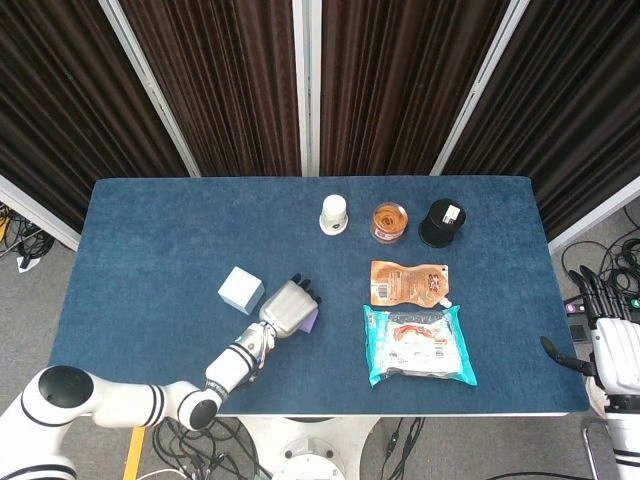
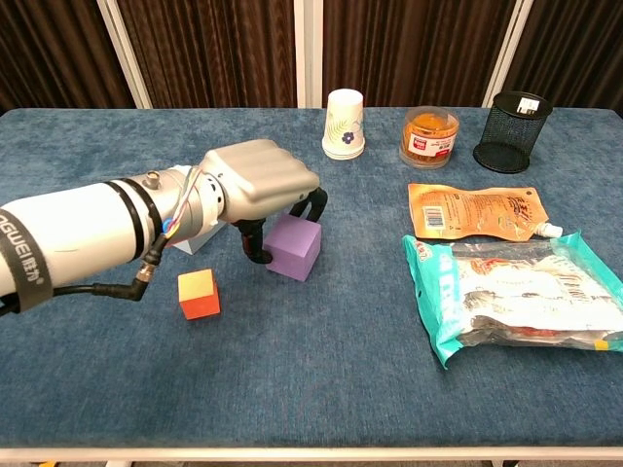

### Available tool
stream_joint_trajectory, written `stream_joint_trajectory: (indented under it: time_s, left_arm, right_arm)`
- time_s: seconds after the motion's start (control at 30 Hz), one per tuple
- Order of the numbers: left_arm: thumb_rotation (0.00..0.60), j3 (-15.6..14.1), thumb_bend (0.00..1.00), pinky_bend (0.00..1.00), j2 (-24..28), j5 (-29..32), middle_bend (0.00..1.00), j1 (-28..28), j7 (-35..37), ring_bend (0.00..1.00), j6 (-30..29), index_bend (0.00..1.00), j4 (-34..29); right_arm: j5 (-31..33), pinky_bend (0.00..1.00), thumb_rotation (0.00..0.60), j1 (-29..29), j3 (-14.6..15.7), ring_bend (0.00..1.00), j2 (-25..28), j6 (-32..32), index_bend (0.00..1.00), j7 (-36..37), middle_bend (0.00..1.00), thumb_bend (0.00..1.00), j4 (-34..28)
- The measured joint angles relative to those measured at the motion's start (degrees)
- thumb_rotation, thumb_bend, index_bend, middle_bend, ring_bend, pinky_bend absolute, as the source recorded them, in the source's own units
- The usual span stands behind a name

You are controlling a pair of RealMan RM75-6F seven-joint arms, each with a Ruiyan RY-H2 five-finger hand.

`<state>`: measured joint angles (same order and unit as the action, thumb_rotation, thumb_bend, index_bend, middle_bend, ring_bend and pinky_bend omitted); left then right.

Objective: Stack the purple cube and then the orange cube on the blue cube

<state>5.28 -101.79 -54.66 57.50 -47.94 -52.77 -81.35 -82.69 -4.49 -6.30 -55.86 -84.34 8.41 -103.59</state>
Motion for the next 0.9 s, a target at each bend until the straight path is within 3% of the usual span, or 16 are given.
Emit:
stream_joint_trajectory:
  time_s: [0.3, 0.6, 0.9]
  left_arm:
    - [0.6, 2.04, 0.26, 0.25, 2.99, 0.96, 0.56, -0.14, 1.45, 0.27, -0.96, 0.49, -4.36]
    - [0.6, 4.93, 0.26, 0.25, 12.39, 1.45, 0.56, -0.16, 3.19, 0.28, -1.99, 0.49, -14.06]
    - [0.6, 4.33, 0.26, 0.24, 21.57, -6.22, 0.57, -2.14, 11.92, 0.29, -1.26, 0.49, -17.46]
  right_arm:
    - [0.56, 0.0, 0.6, -0.3, -0.2, 0.0, 0.0, 0.6, 0.0, -0.62, 0.0, 0.14, -0.23]
    - [0.4, 0.0, 0.6, -0.51, 0.02, 0.0, -0.78, 0.78, 0.0, -2.93, 0.0, 0.14, -0.51]
    - [2.0, 0.0, 0.6, -0.86, -0.53, 0.0, -1.78, 0.95, 0.0, -5.53, 0.0, 0.14, -0.62]
